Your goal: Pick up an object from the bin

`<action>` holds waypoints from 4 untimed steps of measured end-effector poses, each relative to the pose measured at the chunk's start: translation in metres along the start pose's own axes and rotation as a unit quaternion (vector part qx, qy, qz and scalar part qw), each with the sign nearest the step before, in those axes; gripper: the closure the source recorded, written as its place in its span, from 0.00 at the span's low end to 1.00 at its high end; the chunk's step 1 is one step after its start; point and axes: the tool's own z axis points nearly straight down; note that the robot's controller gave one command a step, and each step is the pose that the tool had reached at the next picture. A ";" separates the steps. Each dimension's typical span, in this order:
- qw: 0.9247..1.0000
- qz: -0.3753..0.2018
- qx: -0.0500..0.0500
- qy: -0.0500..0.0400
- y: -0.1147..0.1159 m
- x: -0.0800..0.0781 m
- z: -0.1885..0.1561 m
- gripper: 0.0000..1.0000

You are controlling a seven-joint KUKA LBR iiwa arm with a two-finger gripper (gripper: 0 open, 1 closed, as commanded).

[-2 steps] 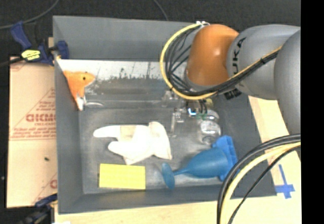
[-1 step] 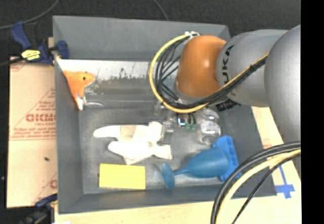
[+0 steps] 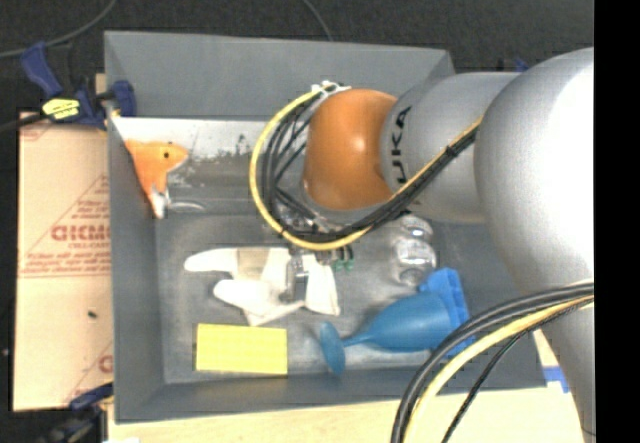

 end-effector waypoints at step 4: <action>0.999 -0.039 0.000 -0.001 -0.009 -0.030 0.015 0.00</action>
Offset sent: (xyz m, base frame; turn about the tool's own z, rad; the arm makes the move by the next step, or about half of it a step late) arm -0.0099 0.0069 0.2517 -0.0221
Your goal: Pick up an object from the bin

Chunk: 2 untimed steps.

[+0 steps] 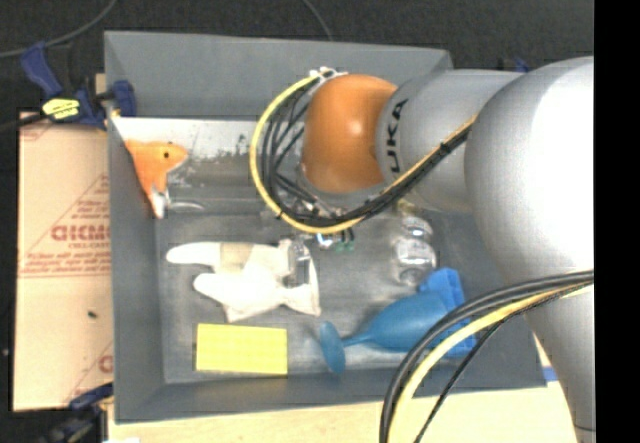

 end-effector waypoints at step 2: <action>0.999 0.034 -0.001 0.002 -0.036 0.013 0.005 1.00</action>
Offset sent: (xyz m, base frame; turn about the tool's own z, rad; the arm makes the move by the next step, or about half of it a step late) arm -0.0070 -0.0369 -0.0070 0.0661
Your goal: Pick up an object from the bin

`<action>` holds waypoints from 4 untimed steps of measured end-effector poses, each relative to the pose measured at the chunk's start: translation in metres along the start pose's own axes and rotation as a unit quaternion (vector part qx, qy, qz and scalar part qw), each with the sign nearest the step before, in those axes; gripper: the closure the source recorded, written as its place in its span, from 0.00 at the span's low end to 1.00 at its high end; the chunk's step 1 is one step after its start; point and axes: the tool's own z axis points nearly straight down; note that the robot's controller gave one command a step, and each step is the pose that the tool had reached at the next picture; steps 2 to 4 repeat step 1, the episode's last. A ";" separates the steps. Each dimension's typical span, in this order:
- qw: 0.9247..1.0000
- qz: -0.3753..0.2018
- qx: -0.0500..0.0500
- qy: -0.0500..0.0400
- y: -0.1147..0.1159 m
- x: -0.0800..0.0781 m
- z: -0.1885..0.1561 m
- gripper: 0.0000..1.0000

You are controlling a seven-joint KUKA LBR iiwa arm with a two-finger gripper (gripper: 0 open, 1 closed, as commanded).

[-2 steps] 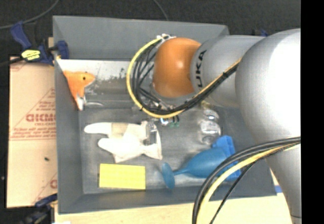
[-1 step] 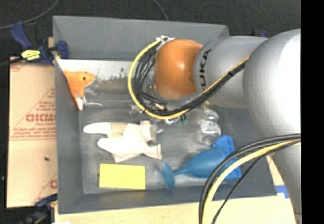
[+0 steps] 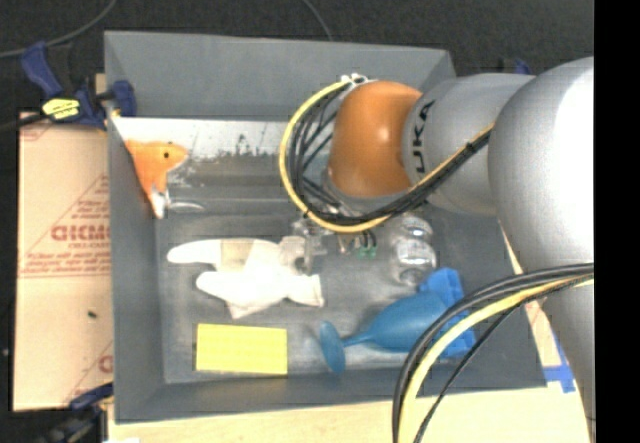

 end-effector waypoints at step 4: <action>1.000 0.000 0.000 0.000 0.000 0.000 0.000 1.00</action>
Offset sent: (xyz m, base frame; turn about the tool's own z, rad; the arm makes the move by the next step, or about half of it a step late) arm 0.0031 0.0163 0.1164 -0.0527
